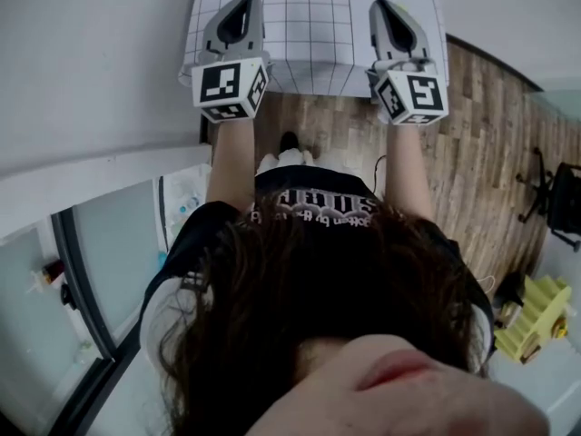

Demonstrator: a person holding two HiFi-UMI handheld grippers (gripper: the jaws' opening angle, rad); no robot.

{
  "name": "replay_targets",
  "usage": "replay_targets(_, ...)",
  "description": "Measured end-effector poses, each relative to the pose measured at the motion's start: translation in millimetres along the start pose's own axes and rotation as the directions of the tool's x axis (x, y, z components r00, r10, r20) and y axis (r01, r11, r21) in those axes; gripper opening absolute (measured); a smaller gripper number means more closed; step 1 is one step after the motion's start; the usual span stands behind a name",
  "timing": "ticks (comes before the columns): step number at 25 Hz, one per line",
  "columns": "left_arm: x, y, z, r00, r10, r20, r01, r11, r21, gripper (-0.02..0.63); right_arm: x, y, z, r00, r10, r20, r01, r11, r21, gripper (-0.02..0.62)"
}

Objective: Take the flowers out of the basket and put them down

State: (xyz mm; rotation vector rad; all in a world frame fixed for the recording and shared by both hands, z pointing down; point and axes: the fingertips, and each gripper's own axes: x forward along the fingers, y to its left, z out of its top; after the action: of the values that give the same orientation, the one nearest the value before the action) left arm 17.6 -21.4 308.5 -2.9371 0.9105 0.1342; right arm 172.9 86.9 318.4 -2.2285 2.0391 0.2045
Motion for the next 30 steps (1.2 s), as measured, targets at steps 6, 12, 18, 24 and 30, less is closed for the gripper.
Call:
replay_targets(6, 12.7, 12.6, -2.6, 1.000, -0.012, -0.001, 0.012, 1.000, -0.008, 0.002, 14.3, -3.7, -7.2, 1.000, -0.004, -0.011, 0.004, 1.000, 0.020, 0.023)
replay_targets(12, 30.0, 30.3, -9.3, 1.000, -0.022, -0.011, 0.022, 1.000, -0.014, 0.002, 35.4, -7.4, -15.5, 1.000, -0.019, -0.023, 0.019, 1.000, 0.020, 0.022)
replay_targets(18, 50.1, 41.4, -18.0, 0.999, -0.050, -0.016, 0.049, 0.999, -0.017, 0.002, 58.1, -10.2, -22.5, 0.999, -0.018, -0.037, 0.019, 1.000, 0.007, 0.023)
replay_targets(24, 73.0, 62.5, -22.0, 0.997, -0.072, -0.024, 0.072, 0.997, -0.018, 0.002, 86.3, -13.2, -32.5, 0.998, -0.018, -0.063, 0.019, 1.000, 0.007, 0.022)
replay_targets(30, 93.7, 85.1, -24.8, 0.996, -0.084, -0.030, 0.084, 0.996, -0.022, 0.002, 111.3, -22.3, -39.0, 0.996, -0.041, -0.076, 0.041, 0.999, -0.004, 0.023)
